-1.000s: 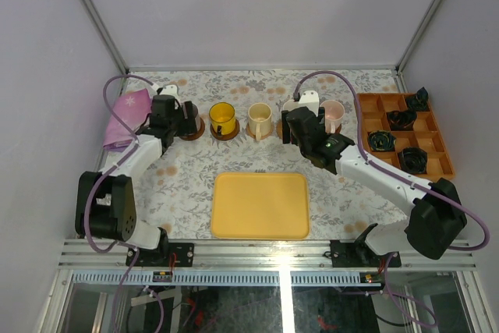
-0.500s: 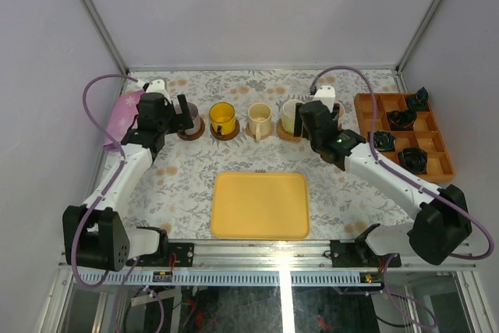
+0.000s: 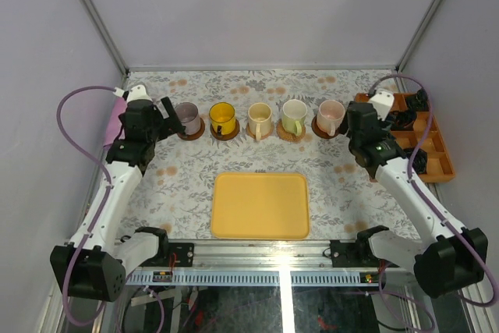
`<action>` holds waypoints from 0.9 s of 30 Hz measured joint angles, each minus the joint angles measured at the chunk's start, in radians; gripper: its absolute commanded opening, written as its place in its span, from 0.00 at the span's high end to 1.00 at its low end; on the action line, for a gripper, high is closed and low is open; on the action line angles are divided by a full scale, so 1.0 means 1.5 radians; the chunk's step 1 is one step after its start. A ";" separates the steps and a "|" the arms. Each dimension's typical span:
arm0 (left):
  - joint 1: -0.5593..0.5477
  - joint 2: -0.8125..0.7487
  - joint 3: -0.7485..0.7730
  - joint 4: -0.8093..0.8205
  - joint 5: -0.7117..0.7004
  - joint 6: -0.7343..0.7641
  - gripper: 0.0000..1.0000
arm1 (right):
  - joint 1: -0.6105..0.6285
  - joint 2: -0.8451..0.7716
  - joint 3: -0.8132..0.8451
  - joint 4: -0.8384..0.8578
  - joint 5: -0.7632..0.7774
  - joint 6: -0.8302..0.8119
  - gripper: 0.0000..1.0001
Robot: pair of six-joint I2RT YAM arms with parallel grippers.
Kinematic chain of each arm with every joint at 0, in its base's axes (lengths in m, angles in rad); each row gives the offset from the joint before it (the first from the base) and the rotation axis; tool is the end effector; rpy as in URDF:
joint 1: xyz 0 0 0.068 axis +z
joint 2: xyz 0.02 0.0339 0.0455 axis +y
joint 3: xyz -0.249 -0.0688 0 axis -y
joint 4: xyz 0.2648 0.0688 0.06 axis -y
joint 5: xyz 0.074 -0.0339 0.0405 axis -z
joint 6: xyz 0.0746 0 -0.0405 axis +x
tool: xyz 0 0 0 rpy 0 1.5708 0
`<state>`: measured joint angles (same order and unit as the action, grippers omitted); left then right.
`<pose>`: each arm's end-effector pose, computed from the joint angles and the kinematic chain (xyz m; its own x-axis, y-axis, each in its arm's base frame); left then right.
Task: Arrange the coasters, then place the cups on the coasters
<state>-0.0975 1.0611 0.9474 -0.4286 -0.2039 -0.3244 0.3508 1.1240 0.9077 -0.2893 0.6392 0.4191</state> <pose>0.2944 -0.0136 0.2845 -0.4622 -0.2684 -0.8452 -0.2370 0.9558 -0.1740 0.2980 0.0617 0.2750 -0.3283 0.2277 -0.9167 0.3809 0.9200 0.0921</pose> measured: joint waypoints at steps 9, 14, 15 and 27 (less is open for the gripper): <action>0.005 -0.008 0.006 -0.073 -0.080 -0.020 0.00 | -0.178 -0.062 -0.033 -0.019 -0.027 0.034 0.19; 0.035 -0.009 0.011 -0.092 -0.081 -0.026 0.00 | -0.214 -0.077 -0.045 -0.021 -0.056 0.048 0.19; 0.040 -0.010 0.013 -0.093 -0.077 -0.026 0.00 | -0.214 -0.078 -0.046 -0.021 -0.062 0.048 0.19; 0.048 -0.043 0.009 -0.091 -0.044 -0.037 0.00 | -0.214 -0.081 -0.047 -0.021 -0.090 0.040 0.19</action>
<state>-0.0261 0.9966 0.9615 -0.5652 -0.2695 -0.3805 0.0303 1.0023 0.8379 -0.3206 0.5045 0.4793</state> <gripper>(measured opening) 0.997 0.809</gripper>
